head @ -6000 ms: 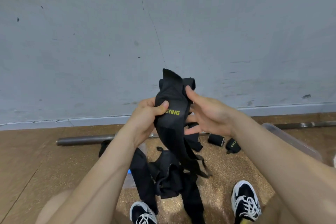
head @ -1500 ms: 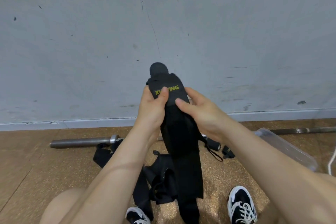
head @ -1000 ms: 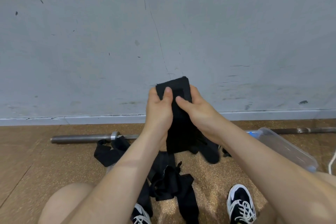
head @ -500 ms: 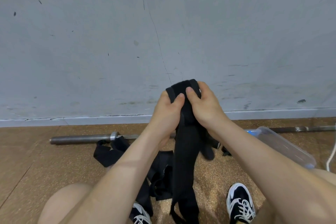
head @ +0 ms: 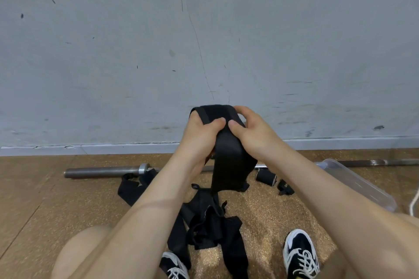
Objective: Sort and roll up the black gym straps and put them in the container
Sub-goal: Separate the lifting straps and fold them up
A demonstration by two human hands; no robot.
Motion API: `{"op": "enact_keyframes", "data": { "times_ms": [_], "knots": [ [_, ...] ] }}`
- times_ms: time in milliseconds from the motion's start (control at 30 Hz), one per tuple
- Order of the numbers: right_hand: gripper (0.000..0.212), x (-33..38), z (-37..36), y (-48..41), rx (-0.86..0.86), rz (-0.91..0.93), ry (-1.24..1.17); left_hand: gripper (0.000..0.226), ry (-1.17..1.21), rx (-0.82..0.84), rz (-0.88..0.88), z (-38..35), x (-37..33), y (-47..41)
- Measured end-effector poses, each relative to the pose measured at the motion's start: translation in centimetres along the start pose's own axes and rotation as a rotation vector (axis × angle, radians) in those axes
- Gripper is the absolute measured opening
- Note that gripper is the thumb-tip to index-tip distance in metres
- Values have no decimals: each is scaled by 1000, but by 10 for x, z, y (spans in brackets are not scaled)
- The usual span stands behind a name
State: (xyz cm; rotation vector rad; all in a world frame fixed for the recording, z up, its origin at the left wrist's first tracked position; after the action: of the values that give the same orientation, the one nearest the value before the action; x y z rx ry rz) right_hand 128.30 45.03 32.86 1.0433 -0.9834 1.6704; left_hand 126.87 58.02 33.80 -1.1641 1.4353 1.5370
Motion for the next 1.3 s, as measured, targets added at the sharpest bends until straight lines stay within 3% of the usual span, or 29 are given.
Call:
{"op": "enact_keyframes", "data": {
  "times_ms": [67,133,267,367,433,533,600,700,733,800,867,967,1067,1300],
  "knots": [
    [49,4,1,1,52,90,411,36,-78,-100,-73,1,-1,-1],
    [51,16,4,5,67,147,583,39,-226,-186,-162,2,-2,-2],
    [35,20,6,4,291,33,249,43,-170,-72,-6,-1,-3,1],
    [20,7,9,2,171,8,133,22,-33,147,92,-6,-6,10],
    [8,0,13,1,80,21,137,22,-70,160,76,-7,-7,11],
    [11,0,24,0,178,11,154,27,-443,-45,-113,3,-8,0],
    [12,4,35,2,314,-48,-17,30,-742,-169,-228,15,-5,-11],
    [18,7,43,5,389,-115,-348,65,-960,-170,-62,27,3,-18],
    [19,6,45,4,341,-133,-431,65,-962,-179,-50,28,4,-19],
    [18,3,46,-1,208,-183,-597,42,-876,-266,-176,26,1,-17],
    [19,1,48,-4,96,-202,-692,28,-596,-321,-205,22,-8,-8],
    [21,0,43,-7,7,-210,-703,52,-231,-34,51,16,-17,7],
    [24,-1,29,-7,-52,-221,-630,46,-116,195,75,9,-15,15],
    [21,1,17,-7,-119,-124,-218,24,-119,201,57,0,0,9]
  ]
}}
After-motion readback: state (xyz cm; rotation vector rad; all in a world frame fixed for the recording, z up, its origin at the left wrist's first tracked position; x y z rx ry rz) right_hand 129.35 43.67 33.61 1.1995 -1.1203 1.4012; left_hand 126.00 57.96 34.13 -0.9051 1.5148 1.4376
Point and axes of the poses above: each hand's wrist, its own y-axis away from the middle knuckle, its own z-axis out of the back of the hand, x = y × z, the point moved 1 cm from there along -y, towards the middle knuckle, and after that the axes turned 10 degrees about z, right-handed, at the moved point
